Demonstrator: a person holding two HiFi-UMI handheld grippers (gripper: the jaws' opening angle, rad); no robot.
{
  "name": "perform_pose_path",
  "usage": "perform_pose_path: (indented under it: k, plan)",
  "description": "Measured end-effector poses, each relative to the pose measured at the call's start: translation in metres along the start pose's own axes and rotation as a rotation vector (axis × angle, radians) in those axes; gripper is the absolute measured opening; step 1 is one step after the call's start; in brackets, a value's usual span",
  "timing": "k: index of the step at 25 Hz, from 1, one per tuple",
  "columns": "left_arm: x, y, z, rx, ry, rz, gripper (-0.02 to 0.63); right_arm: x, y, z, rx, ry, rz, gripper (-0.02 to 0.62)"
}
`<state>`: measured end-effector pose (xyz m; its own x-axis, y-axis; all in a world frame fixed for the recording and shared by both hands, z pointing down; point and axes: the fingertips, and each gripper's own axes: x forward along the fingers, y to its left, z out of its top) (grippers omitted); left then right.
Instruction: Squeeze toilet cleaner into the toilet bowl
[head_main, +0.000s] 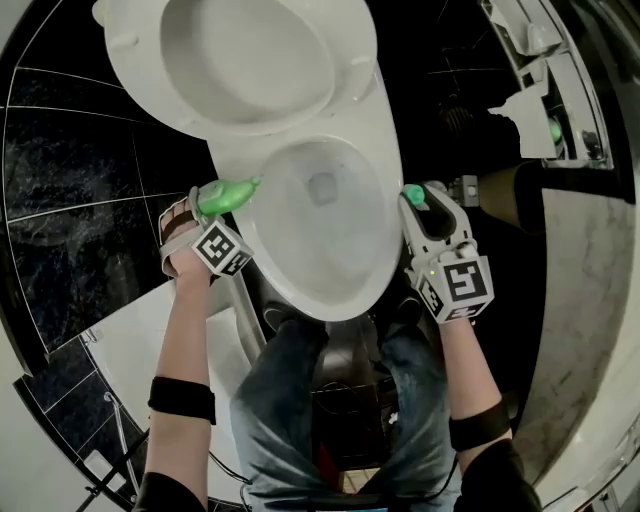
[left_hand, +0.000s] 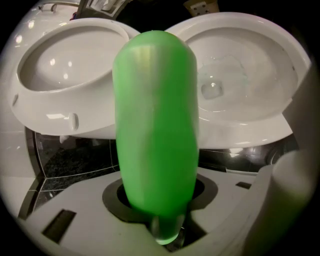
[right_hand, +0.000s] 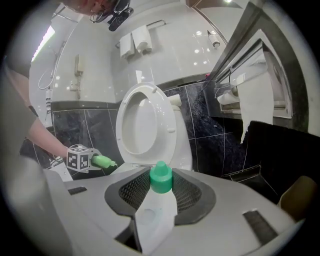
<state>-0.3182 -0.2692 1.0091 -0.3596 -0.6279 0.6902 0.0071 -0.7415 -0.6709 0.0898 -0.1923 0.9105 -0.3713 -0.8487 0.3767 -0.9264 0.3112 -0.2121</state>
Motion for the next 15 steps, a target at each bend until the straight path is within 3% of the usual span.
perform_pose_path:
  k: [8, 15]
  plan:
    - [-0.013, -0.027, -0.038, 0.005, 0.008, -0.024, 0.184, 0.004, 0.031, 0.004, -0.022, 0.006, 0.041, 0.14]
    - [-0.033, -0.055, -0.049, 0.034, -0.025, -0.042, 0.184, 0.0, 0.054, 0.006, -0.037, 0.003, 0.058, 0.14]
